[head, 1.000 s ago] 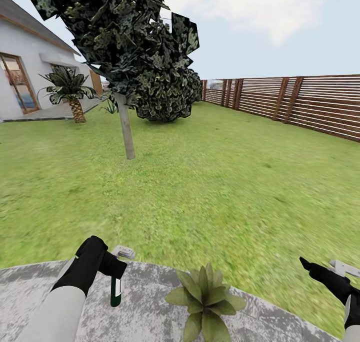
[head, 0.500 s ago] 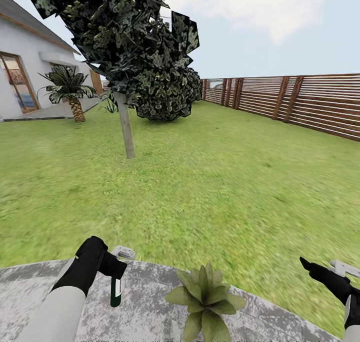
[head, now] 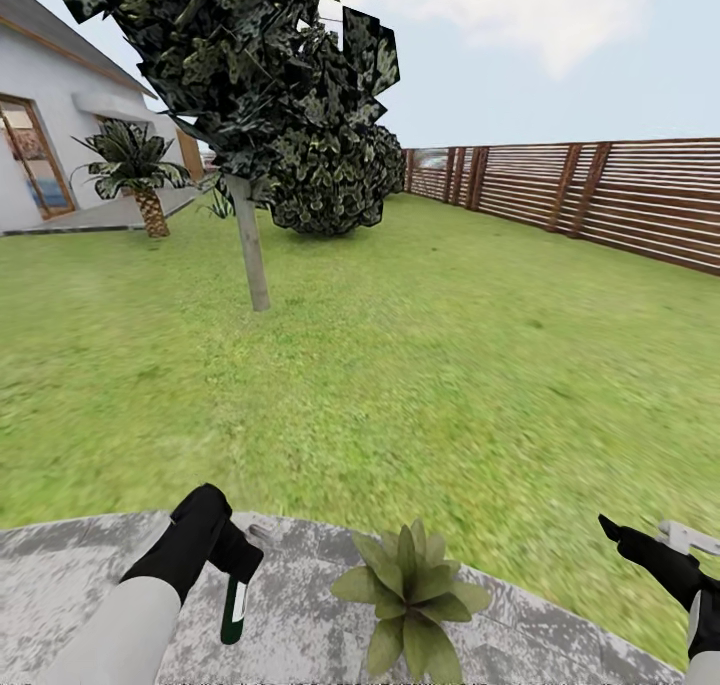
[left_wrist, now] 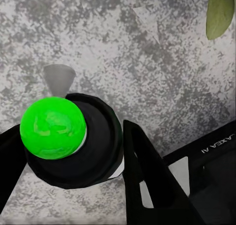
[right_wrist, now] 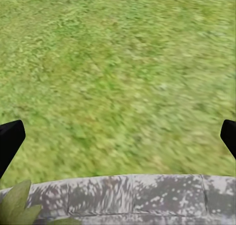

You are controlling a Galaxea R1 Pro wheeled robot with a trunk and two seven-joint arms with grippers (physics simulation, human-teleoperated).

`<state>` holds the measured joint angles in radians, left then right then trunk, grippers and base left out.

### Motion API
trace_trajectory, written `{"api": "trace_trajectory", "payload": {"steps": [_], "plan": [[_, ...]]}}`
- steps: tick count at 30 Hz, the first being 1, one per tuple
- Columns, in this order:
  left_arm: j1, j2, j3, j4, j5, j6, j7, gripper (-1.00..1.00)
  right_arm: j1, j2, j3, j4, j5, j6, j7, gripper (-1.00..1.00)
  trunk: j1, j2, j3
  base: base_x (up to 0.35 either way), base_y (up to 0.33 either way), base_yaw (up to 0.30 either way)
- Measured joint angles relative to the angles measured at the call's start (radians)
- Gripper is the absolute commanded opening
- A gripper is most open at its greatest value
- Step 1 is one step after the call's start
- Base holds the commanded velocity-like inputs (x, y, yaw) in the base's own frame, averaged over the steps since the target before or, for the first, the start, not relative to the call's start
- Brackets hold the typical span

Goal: Pick up the pesticide atomizer in the garden and spray insectifuge to fully cover both potted plants in the garden.

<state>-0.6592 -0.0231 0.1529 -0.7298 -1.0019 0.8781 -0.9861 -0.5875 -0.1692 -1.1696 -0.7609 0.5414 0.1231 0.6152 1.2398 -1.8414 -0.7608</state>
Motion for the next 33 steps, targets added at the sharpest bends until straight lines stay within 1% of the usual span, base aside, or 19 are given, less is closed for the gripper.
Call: {"api": "trace_trajectory", "payload": {"steps": [6,15,22,27,33], "plan": [[0.0,0.0,-0.004,0.009,0.0,0.0,0.0,-1.0,0.0,0.001,-0.001,0.008,0.0,0.0,-0.002,1.0,0.0,0.0,-0.009,0.0,0.006,0.0],[-0.001,0.0,-0.007,0.009,0.0,0.0,0.0,-1.0,0.0,0.001,-0.001,0.011,0.0,0.0,-0.002,1.0,0.0,0.0,-0.023,0.0,0.106,0.0],[-0.001,0.0,-0.007,0.009,0.001,0.0,0.0,-1.0,0.0,0.002,-0.001,0.011,0.0,0.001,-0.001,1.0,0.0,0.0,-0.028,0.002,0.003,-0.08],[-0.001,0.0,-0.008,0.009,0.0,0.0,0.0,-1.0,0.0,0.001,-0.001,0.011,0.0,0.0,0.0,1.0,0.0,0.0,-0.029,0.147,0.117,-0.013],[-0.001,0.0,-0.007,0.011,0.002,0.0,0.0,-1.0,0.0,0.002,-0.001,0.011,0.0,0.0,0.0,1.0,0.0,0.0,-0.029,0.019,0.017,0.0]]}}
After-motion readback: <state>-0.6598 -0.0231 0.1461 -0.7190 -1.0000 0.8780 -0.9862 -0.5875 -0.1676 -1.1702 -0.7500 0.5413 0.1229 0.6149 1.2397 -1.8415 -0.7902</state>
